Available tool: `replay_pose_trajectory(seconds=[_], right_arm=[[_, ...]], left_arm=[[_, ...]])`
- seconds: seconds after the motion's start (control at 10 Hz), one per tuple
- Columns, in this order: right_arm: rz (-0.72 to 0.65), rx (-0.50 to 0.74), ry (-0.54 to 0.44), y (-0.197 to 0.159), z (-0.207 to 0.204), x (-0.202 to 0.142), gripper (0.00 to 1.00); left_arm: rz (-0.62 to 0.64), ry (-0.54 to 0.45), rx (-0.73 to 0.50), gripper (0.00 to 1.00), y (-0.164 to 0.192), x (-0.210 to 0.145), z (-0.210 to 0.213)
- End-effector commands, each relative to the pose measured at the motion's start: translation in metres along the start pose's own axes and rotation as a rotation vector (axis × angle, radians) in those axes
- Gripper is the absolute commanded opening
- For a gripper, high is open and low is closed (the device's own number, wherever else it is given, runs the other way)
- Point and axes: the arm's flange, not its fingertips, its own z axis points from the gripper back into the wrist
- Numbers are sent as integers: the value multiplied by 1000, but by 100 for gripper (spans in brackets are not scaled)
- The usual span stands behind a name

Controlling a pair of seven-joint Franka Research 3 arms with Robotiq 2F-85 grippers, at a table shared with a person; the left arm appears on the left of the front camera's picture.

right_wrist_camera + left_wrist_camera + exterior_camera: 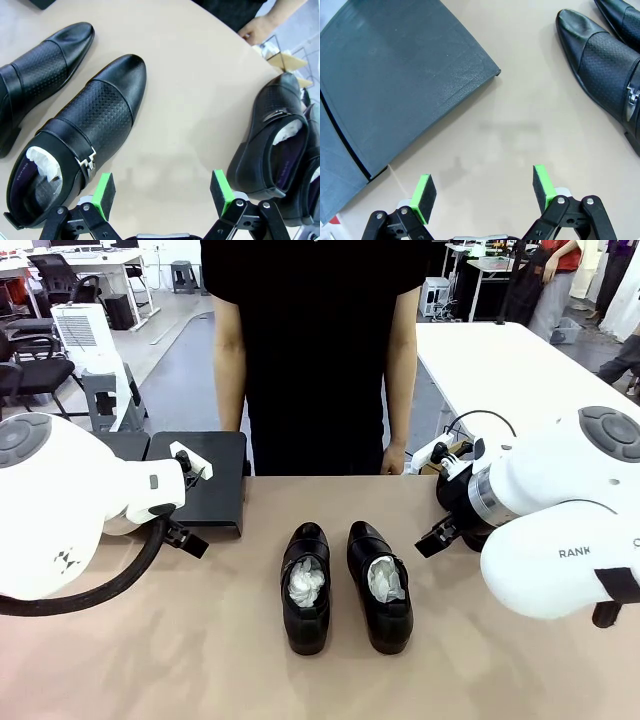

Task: Organize the shoes by placing them on the stand.
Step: Pick up one Shoe and place it in the middle of the table.

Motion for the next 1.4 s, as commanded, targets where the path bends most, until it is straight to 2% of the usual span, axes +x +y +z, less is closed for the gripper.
replay_pose_trajectory(seconds=[0.0, 0.4, 0.5, 0.6, 0.8, 0.9, 1.0, 1.1, 1.3], right_arm=[[-1, 1, 0, 0, 0, 0, 100], [-17, 7, -3, -10, 13, 7, 100], [-33, 40, -3, -16, 21, 10, 100], [-45, 65, 8, -22, 31, 11, 100], [-153, 248, -30, -60, 70, 9, 100], [-205, 298, -47, -83, 89, 4, 100], [-259, 350, -14, -115, 107, -8, 100], [-320, 351, -2, -138, 113, -18, 100], [-398, 431, 10, -176, 120, -38, 100]], left_arm=[[4, 0, 0, 100, 1, 0, 0], [0, 0, 0, 100, 0, 0, 0], [6, -9, 152, 100, 6, 5, 16], [34, -23, 225, 100, 11, 8, 35], [147, -56, 234, 100, 26, 11, 88], [199, -76, 251, 100, 34, 12, 115], [281, -40, 206, 100, 44, 9, 146], [321, -83, 127, 100, 48, 7, 166], [378, -132, 14, 100, 62, -1, 193]])
